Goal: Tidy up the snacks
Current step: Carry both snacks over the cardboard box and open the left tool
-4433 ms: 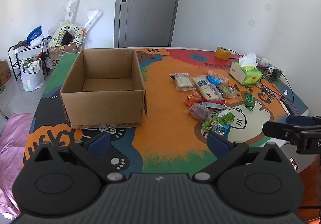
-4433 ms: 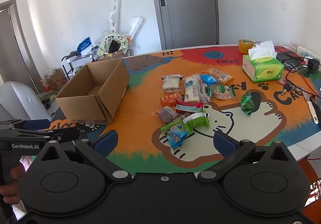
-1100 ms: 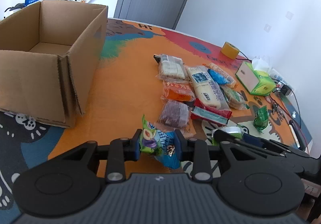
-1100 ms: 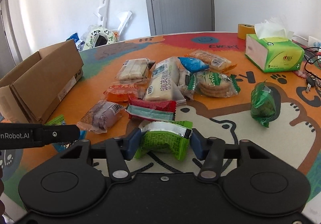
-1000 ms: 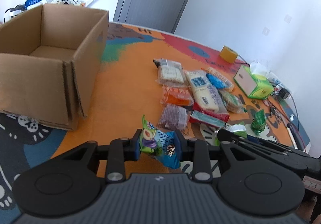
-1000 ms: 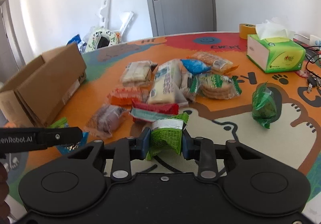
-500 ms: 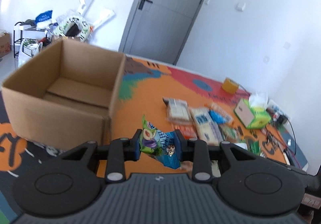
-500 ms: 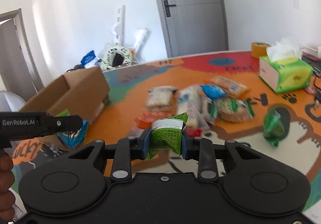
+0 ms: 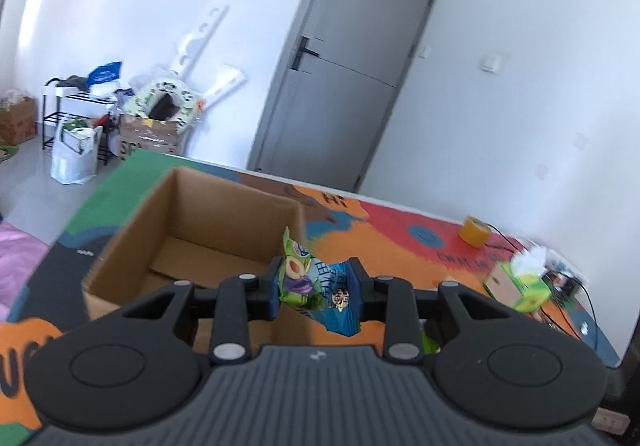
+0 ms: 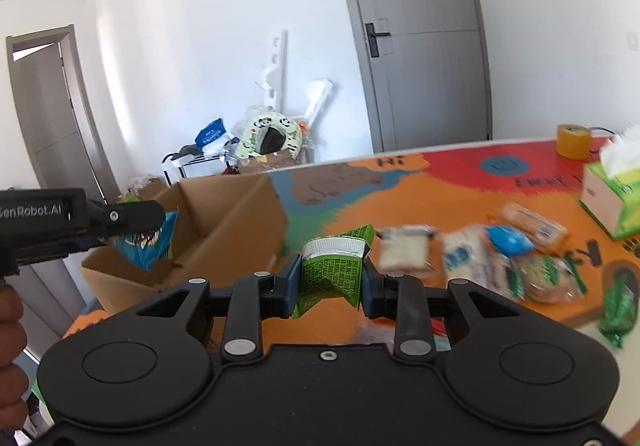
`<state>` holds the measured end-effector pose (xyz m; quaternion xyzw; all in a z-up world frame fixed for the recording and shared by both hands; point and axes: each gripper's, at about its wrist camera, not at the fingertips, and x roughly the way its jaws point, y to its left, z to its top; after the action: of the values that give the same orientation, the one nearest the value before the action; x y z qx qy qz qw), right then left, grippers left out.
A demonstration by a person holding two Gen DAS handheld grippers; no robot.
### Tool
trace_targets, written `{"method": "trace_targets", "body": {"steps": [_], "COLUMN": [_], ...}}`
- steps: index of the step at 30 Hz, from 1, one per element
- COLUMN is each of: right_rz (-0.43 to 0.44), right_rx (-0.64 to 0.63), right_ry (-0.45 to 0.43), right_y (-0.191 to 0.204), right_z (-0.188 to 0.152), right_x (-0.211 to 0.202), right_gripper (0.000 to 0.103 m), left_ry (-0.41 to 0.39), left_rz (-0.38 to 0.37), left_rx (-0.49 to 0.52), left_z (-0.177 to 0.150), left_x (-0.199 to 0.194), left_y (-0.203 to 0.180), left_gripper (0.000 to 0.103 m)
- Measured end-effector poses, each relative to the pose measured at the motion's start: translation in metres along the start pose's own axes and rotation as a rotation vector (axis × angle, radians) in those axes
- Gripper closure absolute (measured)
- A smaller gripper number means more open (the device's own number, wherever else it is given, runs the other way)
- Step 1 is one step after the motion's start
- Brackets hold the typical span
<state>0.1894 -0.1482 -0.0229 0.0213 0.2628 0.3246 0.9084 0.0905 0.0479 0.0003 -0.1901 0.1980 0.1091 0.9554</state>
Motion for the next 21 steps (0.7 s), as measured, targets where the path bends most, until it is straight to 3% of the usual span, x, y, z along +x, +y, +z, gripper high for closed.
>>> {"method": "trace_targets", "body": {"steps": [11, 21], "right_rz": [0.070, 0.110], "right_rx": [-0.029, -0.022], "right_ry": [-0.025, -0.006], "right_y": [0.041, 0.067], "right_z": [0.022, 0.028], "right_x": [0.020, 0.039], "right_gripper": [0.072, 0.072], "left_ry": [0.001, 0.030], "left_rz": [0.099, 0.126], "left_rx": [-0.048, -0.097], "left_z": [0.010, 0.008], "left_x": [0.016, 0.029], "left_y": [0.041, 0.074], "left_gripper": [0.072, 0.071]}}
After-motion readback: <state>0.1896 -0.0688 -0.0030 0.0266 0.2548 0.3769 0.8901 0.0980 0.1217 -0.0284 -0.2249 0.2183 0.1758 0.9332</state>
